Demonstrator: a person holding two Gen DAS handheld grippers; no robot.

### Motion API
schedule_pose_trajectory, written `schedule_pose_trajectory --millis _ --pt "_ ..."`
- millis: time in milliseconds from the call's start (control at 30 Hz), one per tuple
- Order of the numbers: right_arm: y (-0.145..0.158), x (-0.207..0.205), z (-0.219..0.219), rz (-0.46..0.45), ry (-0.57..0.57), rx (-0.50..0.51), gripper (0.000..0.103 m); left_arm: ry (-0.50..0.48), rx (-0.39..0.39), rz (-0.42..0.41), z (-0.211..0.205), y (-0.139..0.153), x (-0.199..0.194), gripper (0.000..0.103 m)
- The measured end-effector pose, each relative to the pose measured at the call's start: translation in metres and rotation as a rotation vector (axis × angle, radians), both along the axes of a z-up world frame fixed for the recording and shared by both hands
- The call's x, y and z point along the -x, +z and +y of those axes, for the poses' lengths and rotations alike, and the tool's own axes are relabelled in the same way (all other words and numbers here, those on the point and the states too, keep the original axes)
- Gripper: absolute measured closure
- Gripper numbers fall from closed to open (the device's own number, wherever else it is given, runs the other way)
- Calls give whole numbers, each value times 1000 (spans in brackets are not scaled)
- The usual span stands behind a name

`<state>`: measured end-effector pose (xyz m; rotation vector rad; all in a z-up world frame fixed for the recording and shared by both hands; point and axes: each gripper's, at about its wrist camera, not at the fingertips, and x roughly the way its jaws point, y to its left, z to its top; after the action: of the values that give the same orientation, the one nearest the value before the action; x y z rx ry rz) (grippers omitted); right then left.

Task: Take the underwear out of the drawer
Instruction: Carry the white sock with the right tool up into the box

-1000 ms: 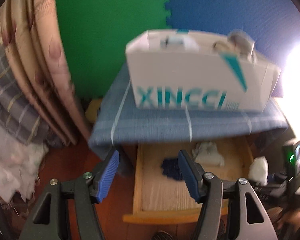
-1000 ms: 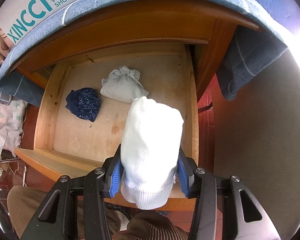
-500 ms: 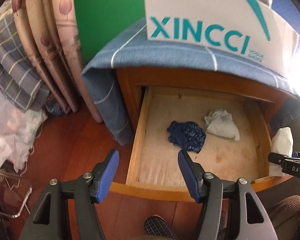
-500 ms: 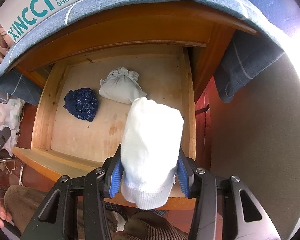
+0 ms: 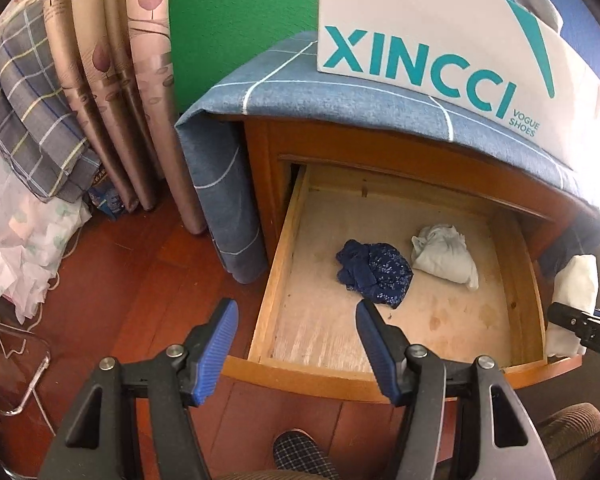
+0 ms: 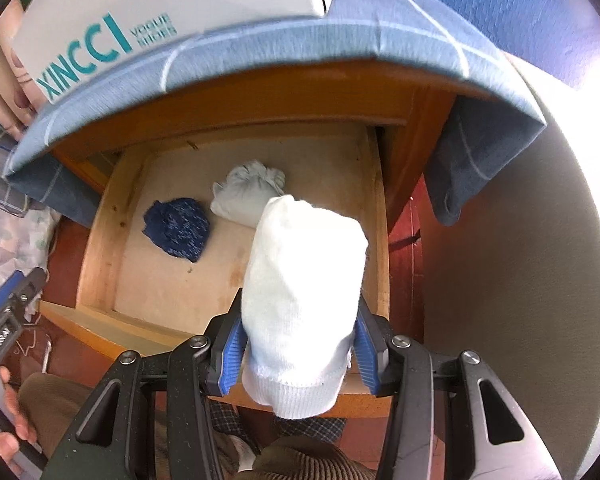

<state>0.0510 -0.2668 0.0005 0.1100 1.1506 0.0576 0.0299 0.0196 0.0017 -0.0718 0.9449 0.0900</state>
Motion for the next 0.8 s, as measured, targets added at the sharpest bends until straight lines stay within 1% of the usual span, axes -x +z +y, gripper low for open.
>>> schedule_pose_trajectory --millis 67,200,333,533,800 --pt "5 1 -1 -4 -3 -25 59 4 15 6 3 -1 -1 40" --pt "21 4 -1 -25 4 -35 59 11 46 10 7 -2 -2 40" --pt "45 3 -3 -59 14 -36 59 16 54 10 8 -2 -2 40" --pt "92 2 -9 -122 30 -33 59 19 60 11 10 -2 -1 40" --pt "167 -8 -8 -223 67 -19 59 23 74 13 11 -3 -2 40"
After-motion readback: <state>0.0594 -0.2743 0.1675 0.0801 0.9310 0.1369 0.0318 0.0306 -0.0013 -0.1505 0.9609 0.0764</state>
